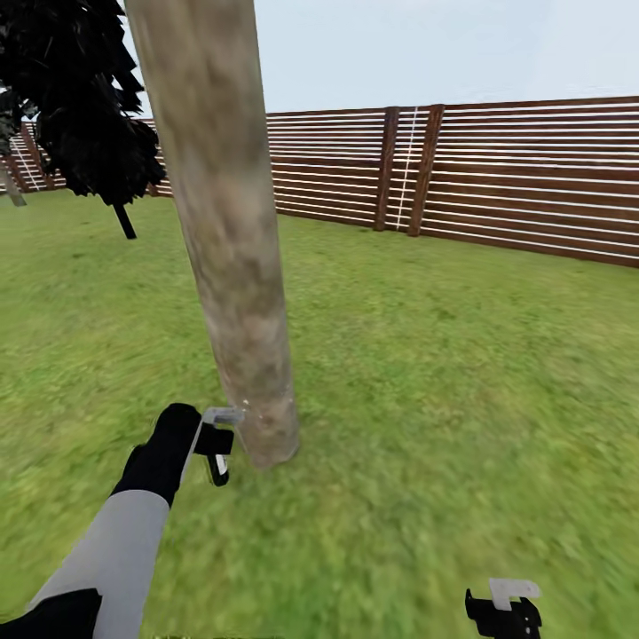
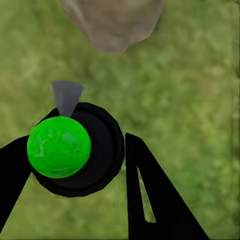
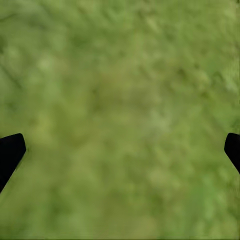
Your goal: In the garden, pick up the pesticide atomizer on the floor and spray pesticide onto both trees until each tree trunk is fully covered.
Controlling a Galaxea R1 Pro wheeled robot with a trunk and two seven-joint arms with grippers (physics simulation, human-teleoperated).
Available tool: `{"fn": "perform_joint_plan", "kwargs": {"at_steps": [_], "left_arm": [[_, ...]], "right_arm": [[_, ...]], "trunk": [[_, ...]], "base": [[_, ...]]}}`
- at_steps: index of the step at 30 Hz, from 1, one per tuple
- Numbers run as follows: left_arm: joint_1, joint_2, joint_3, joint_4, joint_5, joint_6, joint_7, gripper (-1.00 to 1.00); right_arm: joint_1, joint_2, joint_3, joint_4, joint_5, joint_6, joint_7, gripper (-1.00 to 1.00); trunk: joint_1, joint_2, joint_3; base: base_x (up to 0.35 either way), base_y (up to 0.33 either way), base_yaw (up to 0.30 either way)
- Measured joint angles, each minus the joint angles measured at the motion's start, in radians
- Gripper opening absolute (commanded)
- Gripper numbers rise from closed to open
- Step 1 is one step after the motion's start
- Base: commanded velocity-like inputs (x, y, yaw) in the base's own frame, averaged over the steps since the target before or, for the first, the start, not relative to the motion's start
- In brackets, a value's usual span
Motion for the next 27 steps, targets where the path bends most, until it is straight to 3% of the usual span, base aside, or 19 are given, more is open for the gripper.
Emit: {"fn": "perform_joint_plan", "kwargs": {"at_steps": [2,4,8,15,20,24,27], "left_arm": [[-0.009,-0.041,-0.003,-0.003,-0.005,-0.002,0.000,-1.00],[-0.025,-0.050,-0.003,-0.004,-0.012,-0.003,0.002,-1.00],[-0.030,-0.050,-0.002,-0.004,-0.016,-0.003,0.004,-1.00],[-0.034,-0.051,-0.002,-0.051,-0.019,0.006,0.009,-1.00],[-0.059,-0.048,-0.002,-0.053,-0.022,0.010,0.010,-1.00],[-0.067,-0.043,-0.002,-0.052,-0.067,0.012,0.011,-1.00],[-0.086,-0.049,-0.002,-0.053,-0.078,0.021,0.010,-1.00]], "right_arm": [[0.000,0.000,-0.001,0.000,0.000,0.000,0.000,1.00],[0.000,0.000,0.000,0.000,0.002,0.000,0.000,1.00],[0.000,-0.002,0.000,0.000,0.006,0.000,0.000,1.00],[0.000,-0.001,0.001,0.000,0.006,0.000,0.000,1.00],[0.000,0.000,0.001,0.000,0.006,0.000,0.000,1.00],[0.000,0.000,0.002,0.000,0.006,0.000,0.000,1.00],[0.000,0.000,0.001,0.000,0.006,0.000,0.000,1.00]], "trunk": [[0.000,0.000,0.000],[0.000,0.000,0.000],[0.000,0.000,0.000],[0.001,0.000,0.000],[0.000,0.000,0.000],[0.000,0.000,0.000],[0.000,0.000,0.000]], "base": [[0.075,0.000,0.086],[0.233,-0.003,0.024],[0.043,-0.170,0.003],[-0.277,-0.077,0.001],[-0.038,-0.001,0.207],[-0.002,0.000,0.271],[0.000,0.000,0.107]]}}
